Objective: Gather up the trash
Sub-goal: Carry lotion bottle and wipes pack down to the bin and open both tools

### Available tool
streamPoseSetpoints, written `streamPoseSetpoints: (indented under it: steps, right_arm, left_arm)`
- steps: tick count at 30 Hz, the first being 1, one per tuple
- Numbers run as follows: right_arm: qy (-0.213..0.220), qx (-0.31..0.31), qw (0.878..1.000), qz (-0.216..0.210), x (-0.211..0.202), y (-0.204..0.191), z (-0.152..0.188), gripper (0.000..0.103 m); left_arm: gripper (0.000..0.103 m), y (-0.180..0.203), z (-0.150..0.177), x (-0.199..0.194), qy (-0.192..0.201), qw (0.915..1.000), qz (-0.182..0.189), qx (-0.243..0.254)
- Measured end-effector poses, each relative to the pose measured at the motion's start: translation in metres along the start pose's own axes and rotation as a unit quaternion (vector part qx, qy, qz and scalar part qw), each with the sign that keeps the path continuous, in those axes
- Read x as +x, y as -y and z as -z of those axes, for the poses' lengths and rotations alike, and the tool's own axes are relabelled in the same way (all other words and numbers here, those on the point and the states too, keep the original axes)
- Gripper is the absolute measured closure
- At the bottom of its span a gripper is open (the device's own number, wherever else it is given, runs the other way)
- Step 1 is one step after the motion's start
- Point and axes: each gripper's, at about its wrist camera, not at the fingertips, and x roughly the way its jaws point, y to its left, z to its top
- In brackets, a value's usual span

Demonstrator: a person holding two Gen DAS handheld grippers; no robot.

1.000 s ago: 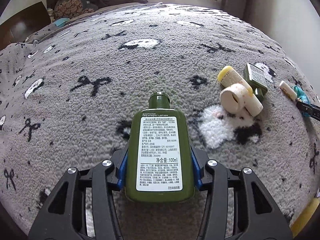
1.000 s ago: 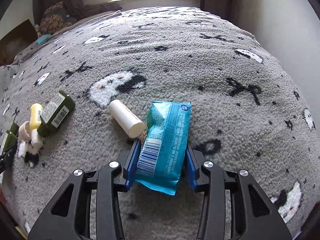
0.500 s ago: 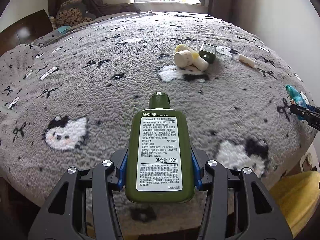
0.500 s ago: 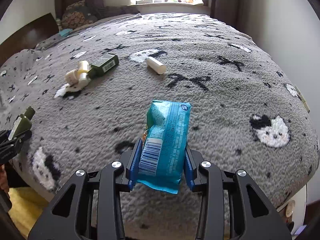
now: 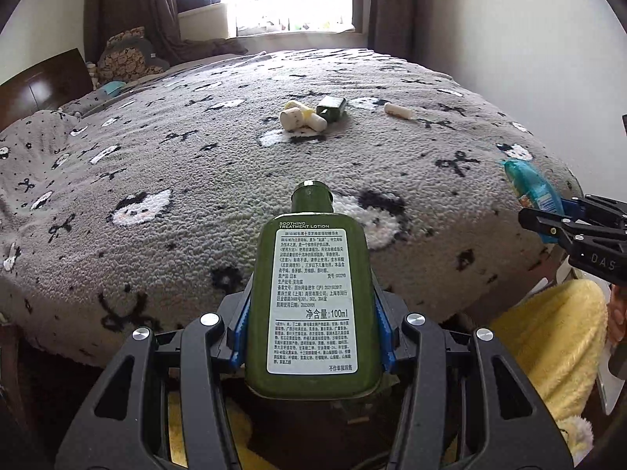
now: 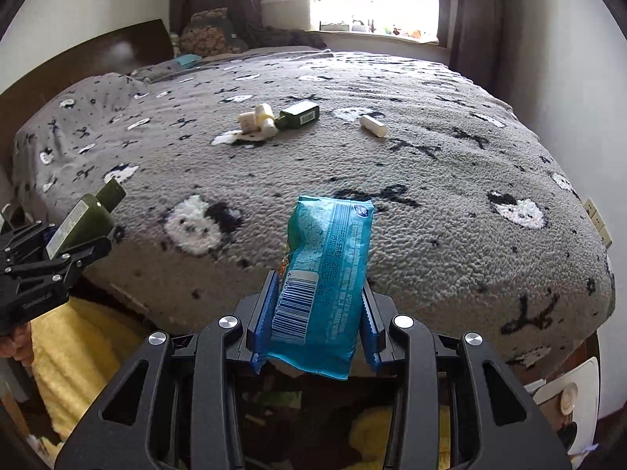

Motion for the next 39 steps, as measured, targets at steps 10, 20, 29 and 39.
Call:
streamPoseSetpoints:
  steps: [10, 20, 29, 39]
  right_arm:
    - [-0.062, -0.006, 0.997, -0.041, 0.005, -0.028, 0.046, 0.065]
    - [-0.153, 0.008, 0.986, -0.062, 0.054, -0.041, 0.092, 0.065]
    - [-0.221, 0.046, 0.97, -0.094, 0.094, -0.037, 0.116, 0.065]
    - [-0.275, 0.058, 0.954, -0.107, 0.13, -0.04, 0.126, 0.064]
  left_arm:
    - [0.056, 0.02, 0.055, 0.006, -0.064, 0.997, 0.043, -0.002]
    - [0.056, 0.027, 0.113, 0.063, -0.173, 0.9829, 0.063, -0.004]
    - [0.056, 0.026, 0.141, 0.102, -0.242, 0.9662, 0.086, -0.015]
    - [0.056, 0.031, 0.151, 0.132, -0.289, 0.9499, 0.118, -0.023]
